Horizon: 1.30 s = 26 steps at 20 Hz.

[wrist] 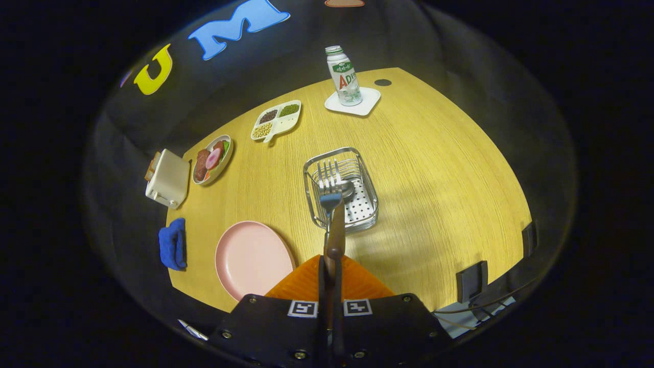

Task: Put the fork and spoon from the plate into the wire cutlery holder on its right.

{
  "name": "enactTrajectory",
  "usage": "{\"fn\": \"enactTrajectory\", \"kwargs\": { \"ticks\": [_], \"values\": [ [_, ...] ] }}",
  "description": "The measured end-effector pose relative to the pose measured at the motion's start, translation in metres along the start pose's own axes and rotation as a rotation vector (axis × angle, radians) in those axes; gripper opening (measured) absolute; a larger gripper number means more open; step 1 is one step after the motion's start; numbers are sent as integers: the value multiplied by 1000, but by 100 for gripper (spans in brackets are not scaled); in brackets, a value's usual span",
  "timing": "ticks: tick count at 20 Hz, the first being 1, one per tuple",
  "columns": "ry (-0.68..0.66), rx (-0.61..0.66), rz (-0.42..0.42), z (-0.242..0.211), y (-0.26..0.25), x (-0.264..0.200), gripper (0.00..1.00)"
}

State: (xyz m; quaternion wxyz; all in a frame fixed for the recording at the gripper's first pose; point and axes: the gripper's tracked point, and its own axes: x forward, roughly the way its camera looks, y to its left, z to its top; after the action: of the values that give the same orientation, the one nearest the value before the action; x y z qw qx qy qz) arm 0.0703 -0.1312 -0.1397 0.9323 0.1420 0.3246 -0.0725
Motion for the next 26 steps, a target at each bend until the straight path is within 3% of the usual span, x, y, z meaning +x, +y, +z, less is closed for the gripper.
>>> {"fn": "enactTrajectory", "kwargs": {
  "ticks": [9, 26],
  "values": [
    [19, -28, -22, 6, 0, 1, 7],
    [-87, 15, -8, 37, 1, -19, 11]
  ]
}}
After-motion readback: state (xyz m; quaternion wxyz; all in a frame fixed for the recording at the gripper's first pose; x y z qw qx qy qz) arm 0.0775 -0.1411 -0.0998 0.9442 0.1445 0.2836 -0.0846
